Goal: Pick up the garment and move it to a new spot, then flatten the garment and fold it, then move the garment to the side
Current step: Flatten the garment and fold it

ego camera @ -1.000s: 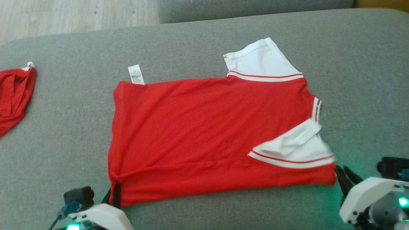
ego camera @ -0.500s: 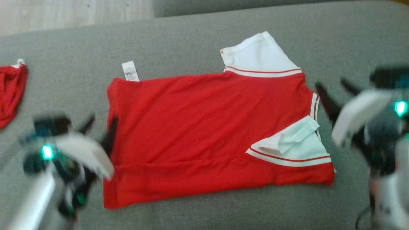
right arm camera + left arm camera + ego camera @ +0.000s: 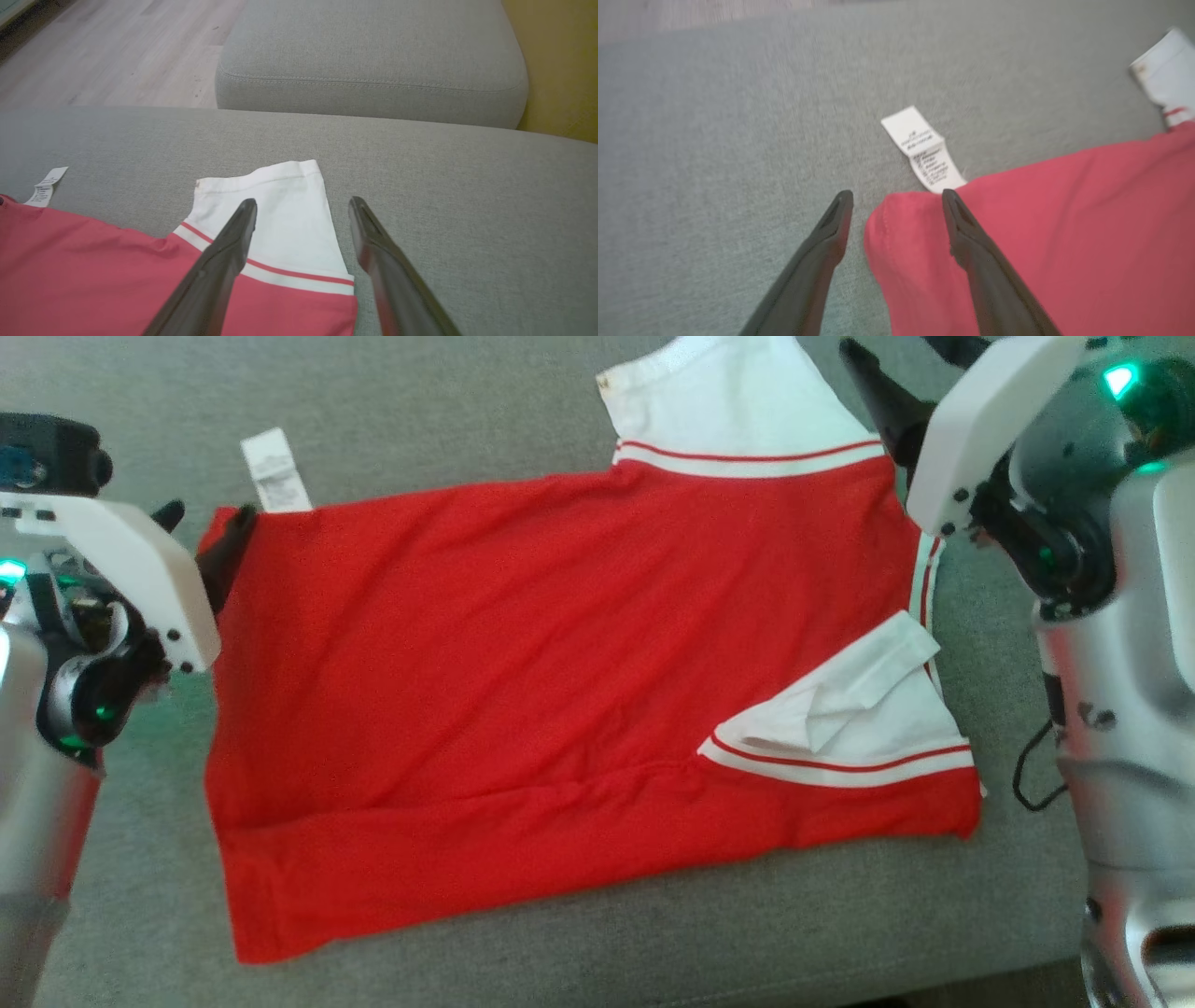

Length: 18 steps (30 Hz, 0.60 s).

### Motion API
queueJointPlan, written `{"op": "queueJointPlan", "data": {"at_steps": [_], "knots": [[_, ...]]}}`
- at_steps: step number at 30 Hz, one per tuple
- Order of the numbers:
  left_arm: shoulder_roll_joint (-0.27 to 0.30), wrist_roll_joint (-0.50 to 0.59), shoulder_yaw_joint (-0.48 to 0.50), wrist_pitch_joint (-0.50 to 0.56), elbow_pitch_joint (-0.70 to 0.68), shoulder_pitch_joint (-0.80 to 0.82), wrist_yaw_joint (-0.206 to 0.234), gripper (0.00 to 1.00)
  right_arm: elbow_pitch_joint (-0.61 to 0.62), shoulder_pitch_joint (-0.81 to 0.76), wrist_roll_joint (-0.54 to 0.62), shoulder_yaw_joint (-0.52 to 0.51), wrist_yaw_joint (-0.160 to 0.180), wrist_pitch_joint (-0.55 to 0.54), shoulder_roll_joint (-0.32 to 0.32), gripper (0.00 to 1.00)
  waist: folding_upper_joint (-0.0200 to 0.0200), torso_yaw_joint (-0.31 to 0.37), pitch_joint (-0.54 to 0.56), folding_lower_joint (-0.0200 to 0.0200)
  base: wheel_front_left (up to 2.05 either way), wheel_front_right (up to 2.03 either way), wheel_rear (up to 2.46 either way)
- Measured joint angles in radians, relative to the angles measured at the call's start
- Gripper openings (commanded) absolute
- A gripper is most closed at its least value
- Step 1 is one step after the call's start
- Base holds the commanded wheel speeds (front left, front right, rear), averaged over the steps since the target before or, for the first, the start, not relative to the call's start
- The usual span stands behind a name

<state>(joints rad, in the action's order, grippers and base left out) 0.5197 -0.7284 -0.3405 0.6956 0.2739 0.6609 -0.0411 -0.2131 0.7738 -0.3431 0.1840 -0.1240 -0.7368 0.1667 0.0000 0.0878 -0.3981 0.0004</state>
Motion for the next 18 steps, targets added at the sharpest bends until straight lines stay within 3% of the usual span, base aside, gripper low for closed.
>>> {"op": "queueJointPlan", "data": {"at_steps": [10, 11, 12, 18], "knots": [[0.038, 0.045, -0.041, 0.119, 0.038, 0.056, 0.042, 0.98, -0.096, 0.060, -0.019, 0.037, 0.000, 0.064, 0.005, 1.00, 0.0000, 0.029, -0.070, -0.0004, 0.00, 0.00, 0.00], [0.038, 0.045, -0.043, 0.128, 0.035, 0.059, 0.043, 0.43, -0.102, 0.063, -0.019, 0.037, 0.000, 0.064, 0.006, 1.00, 0.0000, 0.027, -0.072, -0.0004, 0.00, 0.00, 0.00], [0.038, 0.046, -0.045, 0.132, 0.031, 0.060, 0.046, 0.00, -0.108, 0.067, -0.019, 0.037, 0.000, 0.064, 0.006, 1.00, 0.0000, 0.025, -0.075, -0.0004, 0.00, 0.00, 0.00], [0.033, 0.050, -0.053, 0.137, -0.004, 0.065, 0.053, 0.00, -0.152, 0.129, -0.019, 0.039, 0.000, 0.062, 0.008, 1.00, 0.0000, 0.006, -0.092, -0.0004, 0.00, 0.00, 0.00]]}}
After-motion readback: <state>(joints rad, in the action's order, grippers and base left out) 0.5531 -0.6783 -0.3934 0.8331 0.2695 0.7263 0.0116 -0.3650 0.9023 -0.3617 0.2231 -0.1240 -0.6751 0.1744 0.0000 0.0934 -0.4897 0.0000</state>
